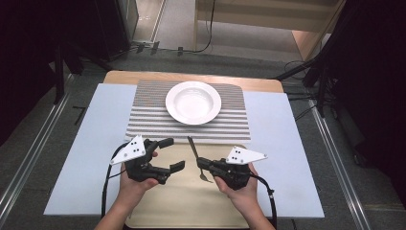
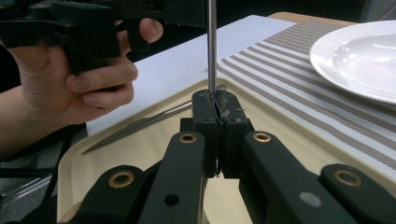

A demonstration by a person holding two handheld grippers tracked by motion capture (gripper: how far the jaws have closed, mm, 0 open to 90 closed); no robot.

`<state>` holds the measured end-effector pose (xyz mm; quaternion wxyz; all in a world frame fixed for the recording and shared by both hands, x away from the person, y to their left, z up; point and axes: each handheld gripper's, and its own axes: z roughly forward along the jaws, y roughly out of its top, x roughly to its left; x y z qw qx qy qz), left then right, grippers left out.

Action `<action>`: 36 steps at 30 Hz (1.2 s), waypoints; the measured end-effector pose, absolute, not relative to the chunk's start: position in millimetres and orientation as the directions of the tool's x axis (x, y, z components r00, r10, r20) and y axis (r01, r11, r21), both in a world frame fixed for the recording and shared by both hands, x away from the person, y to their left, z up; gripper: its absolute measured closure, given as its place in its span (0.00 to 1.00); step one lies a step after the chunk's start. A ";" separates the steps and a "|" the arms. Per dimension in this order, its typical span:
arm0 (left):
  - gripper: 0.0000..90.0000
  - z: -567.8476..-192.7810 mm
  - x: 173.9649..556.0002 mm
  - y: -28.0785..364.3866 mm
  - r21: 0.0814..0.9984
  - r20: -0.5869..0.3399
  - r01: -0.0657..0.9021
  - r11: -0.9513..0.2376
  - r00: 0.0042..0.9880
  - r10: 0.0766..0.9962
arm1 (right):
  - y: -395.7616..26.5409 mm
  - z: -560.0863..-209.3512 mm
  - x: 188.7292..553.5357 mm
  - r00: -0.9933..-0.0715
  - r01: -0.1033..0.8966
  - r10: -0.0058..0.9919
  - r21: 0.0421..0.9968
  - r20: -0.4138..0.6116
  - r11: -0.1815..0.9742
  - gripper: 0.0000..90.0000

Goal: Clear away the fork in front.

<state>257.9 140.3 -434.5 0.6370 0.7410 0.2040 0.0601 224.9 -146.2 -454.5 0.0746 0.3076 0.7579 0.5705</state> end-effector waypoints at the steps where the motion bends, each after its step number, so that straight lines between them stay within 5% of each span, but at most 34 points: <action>1: 0.22 -434.7 257.5 138.7 0.967 -0.175 0.230 -0.106 0.909 0.378 | -144.2 -454.8 224.4 -0.803 0.381 0.547 0.910 0.236 0.166 0.96; 18: 0.61 -436.4 255.3 129.8 0.957 -0.207 0.264 -0.116 0.909 0.362 | -124.2 -461.3 218.5 -0.829 0.376 0.503 0.910 0.245 0.177 0.96; 36: 0.74 -436.9 254.8 128.8 0.957 -0.214 0.267 -0.109 0.911 0.354 | -121.7 -463.5 217.4 -0.828 0.376 0.497 0.914 0.258 0.153 0.96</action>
